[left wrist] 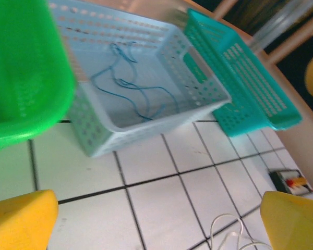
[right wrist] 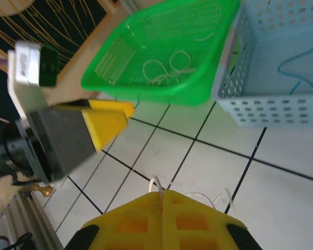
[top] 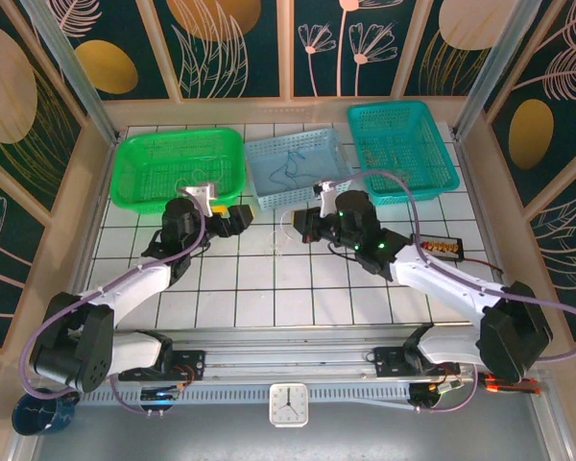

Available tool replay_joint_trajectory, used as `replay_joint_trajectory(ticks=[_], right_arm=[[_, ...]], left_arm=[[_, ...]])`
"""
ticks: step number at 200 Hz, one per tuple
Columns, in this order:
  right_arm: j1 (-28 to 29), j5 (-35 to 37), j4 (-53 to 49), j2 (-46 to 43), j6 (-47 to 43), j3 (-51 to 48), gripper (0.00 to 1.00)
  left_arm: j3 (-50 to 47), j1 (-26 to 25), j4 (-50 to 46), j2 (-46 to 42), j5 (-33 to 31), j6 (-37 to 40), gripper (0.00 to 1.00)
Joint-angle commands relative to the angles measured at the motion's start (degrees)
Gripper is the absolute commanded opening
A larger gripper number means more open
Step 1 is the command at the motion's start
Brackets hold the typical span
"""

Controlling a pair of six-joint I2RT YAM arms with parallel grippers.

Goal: Untangle the cables

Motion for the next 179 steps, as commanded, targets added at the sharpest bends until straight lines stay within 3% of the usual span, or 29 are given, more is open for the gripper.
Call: replay_joint_trajectory(ticks=[1, 67, 115, 159, 179], right_arm=[[-1.17, 1.29, -4.38, -1.41, -2.46, 2.61, 0.00], [-2.48, -0.74, -4.01, -1.72, -2.10, 4.87, 0.00], [-2.47, -3.08, -4.06, -2.89, -1.10, 6.35, 0.00], [-2.38, -6.21, -4.03, -4.86, 0.56, 8.24, 0.00], [-2.45, -7.08, -3.92, -5.97, 1.14, 9.50, 0.00]], left_arm=[[-1.32, -2.09, 6.52, -0.62, 5.65, 2.62, 0.99], [-0.13, -9.88, 7.19, 0.42, 7.05, 8.92, 0.99], [2.91, -15.02, 4.17, 6.36, 2.09, 15.54, 0.99], [5.71, -16.33, 10.17, 12.74, -3.85, 15.45, 0.98], [6.77, -16.31, 13.53, 15.90, -4.52, 14.34, 0.91]])
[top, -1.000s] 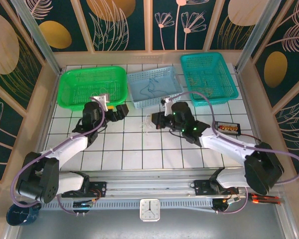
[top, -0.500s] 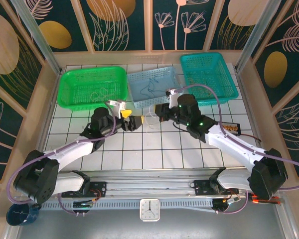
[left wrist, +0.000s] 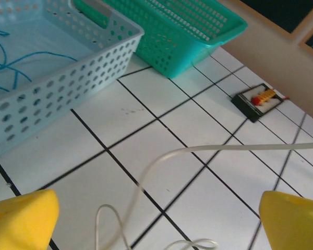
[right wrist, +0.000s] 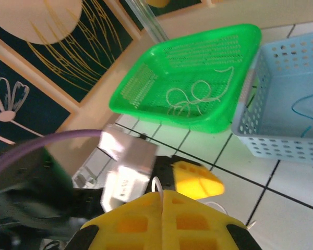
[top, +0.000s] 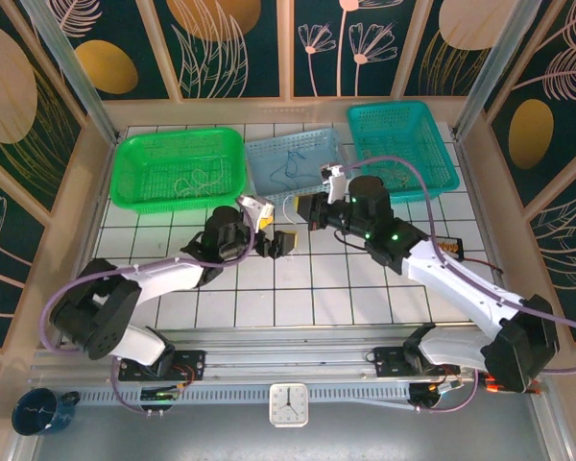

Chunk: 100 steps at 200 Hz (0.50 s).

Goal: Untangle the cables

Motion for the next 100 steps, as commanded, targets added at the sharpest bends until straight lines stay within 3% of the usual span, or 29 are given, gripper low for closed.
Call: replay_joint_trajectory(ticks=[1, 22, 64, 79, 100], right_arm=[[-0.25, -2.44, 0.63, -2.65, 1.50, 3.11, 0.00], [-0.23, -2.75, 0.37, -3.60, 1.45, 5.72, 0.00], [-1.34, -3.53, 0.47, -3.66, 0.59, 13.39, 0.00], [-2.70, -4.13, 1.56, -3.54, 0.84, 16.02, 0.00], [-6.06, -5.64, 4.17, -3.67, 2.67, 18.72, 0.00]], left_arm=[[2.49, -0.23, 6.43, 3.14, -2.85, 0.42, 0.91], [3.61, -0.21, 7.77, 6.42, -1.25, -0.48, 0.72], [2.21, -0.35, 11.69, 9.51, 0.50, -3.30, 0.22], [1.27, -0.29, 12.39, 9.77, 0.42, -3.83, 0.19], [-0.05, -0.29, 12.81, 9.95, 0.50, -4.21, 0.25]])
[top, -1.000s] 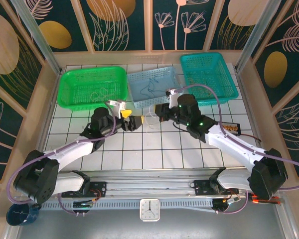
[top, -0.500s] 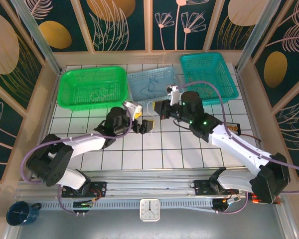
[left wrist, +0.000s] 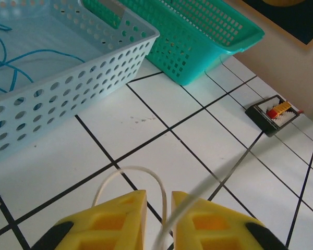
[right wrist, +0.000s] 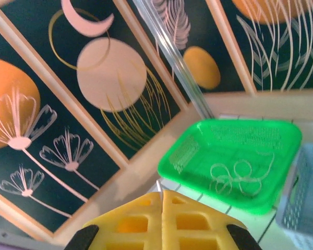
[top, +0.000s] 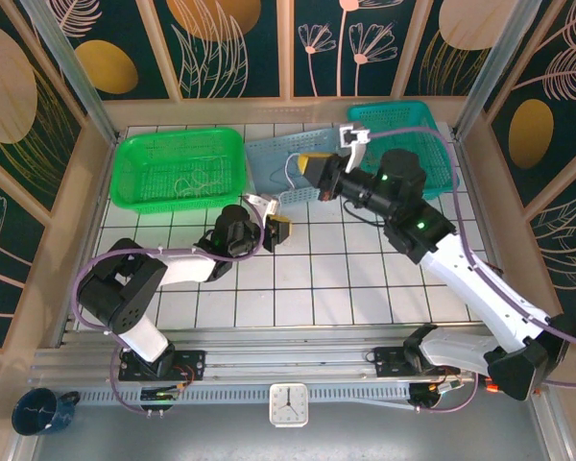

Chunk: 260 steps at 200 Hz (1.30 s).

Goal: Untangle the cables

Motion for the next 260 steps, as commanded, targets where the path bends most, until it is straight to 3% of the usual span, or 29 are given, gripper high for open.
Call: replay_joint_trajectory(ticks=[1, 20, 43, 100, 172, 219, 260], right_arm=[[-3.24, -2.35, 4.60, -1.47, 1.80, 3.82, 0.00], [-6.33, -4.12, 8.06, -1.96, 4.69, 4.47, 0.00], [-10.00, -5.51, 10.63, -2.04, 7.47, 4.16, 0.00], [-10.68, -4.97, 11.41, -2.33, 7.85, -0.37, 0.00], [-10.72, -7.19, 8.47, -1.80, 4.76, -3.43, 0.00], [-10.64, -8.42, 3.33, -1.23, -0.47, -3.71, 0.00], [-10.19, -9.37, -1.00, -1.46, -5.62, -4.79, 0.00]], left_arm=[[-1.63, -0.25, 3.87, 0.84, 1.07, -1.19, 0.26], [-2.85, -0.24, 4.39, 1.09, 1.20, -1.66, 0.33], [-4.30, -0.27, 5.13, 1.45, 1.42, -2.22, 0.33], [-6.53, -0.20, 5.58, 1.21, 1.85, -2.60, 0.34], [-10.06, -0.25, 1.14, -5.73, 1.36, -0.63, 0.73], [-11.07, -0.25, -6.46, -17.97, -0.67, 1.64, 0.85], [-3.70, -0.21, -15.36, -27.27, 2.04, 4.18, 0.91]])
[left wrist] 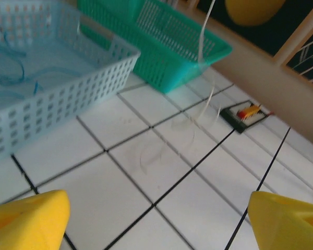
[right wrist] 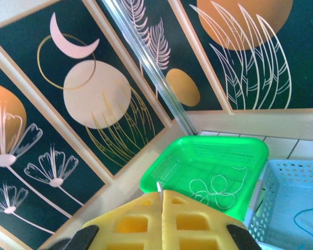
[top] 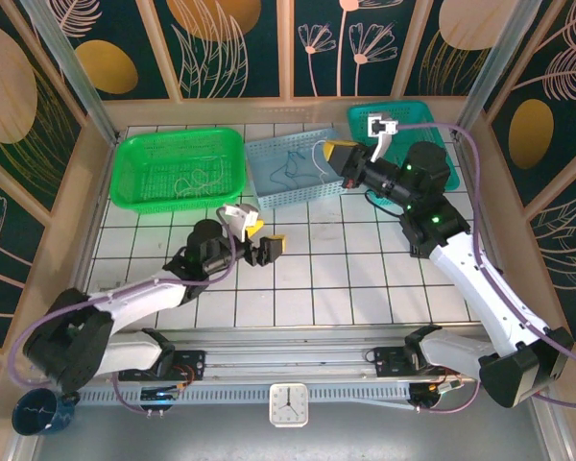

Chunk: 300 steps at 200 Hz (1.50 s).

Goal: Untangle the cables

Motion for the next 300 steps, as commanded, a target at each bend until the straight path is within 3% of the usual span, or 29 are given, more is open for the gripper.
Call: replay_joint_trajectory(ticks=[1, 40, 103, 181, 205, 244, 249, 279, 300], right_arm=[[0.26, -1.71, -3.35, -0.22, -5.06, -1.40, 0.00], [0.96, -4.03, -5.21, -0.93, -8.23, -2.66, 0.00], [6.78, -3.66, -6.97, -0.58, -10.67, -2.13, 0.00], [10.68, -3.26, -5.68, 0.77, -9.49, -1.38, 0.00], [11.75, -2.99, -4.83, 1.05, -8.97, -1.42, 0.00], [11.84, -0.84, -4.44, -0.39, -8.37, -1.66, 0.00], [11.83, -0.19, -4.53, -0.83, -8.40, -1.88, 0.00], [11.15, 4.91, -4.35, -5.36, -7.98, -5.36, 0.33], [10.33, 8.95, -3.49, -9.62, -6.74, -9.66, 0.48]], left_arm=[[5.85, -0.27, -6.31, -3.80, 2.30, 2.86, 0.91], [16.49, -0.23, -12.07, -3.10, 9.25, 4.29, 0.88], [25.33, -0.24, -8.73, 2.18, 20.52, -0.85, 0.73], [24.28, -0.23, -4.14, 4.03, 20.59, -4.38, 0.57], [24.24, -0.23, -2.71, 4.83, 20.45, -5.36, 0.42], [23.34, -0.27, 0.89, 5.33, 20.04, -7.46, 0.01], [23.16, -0.27, 1.24, 5.15, 19.63, -7.72, 0.00], [22.46, -0.28, 2.36, 3.95, 15.05, -8.28, 0.00], [23.68, -0.24, 2.04, 2.88, 12.67, -9.11, 0.00]])
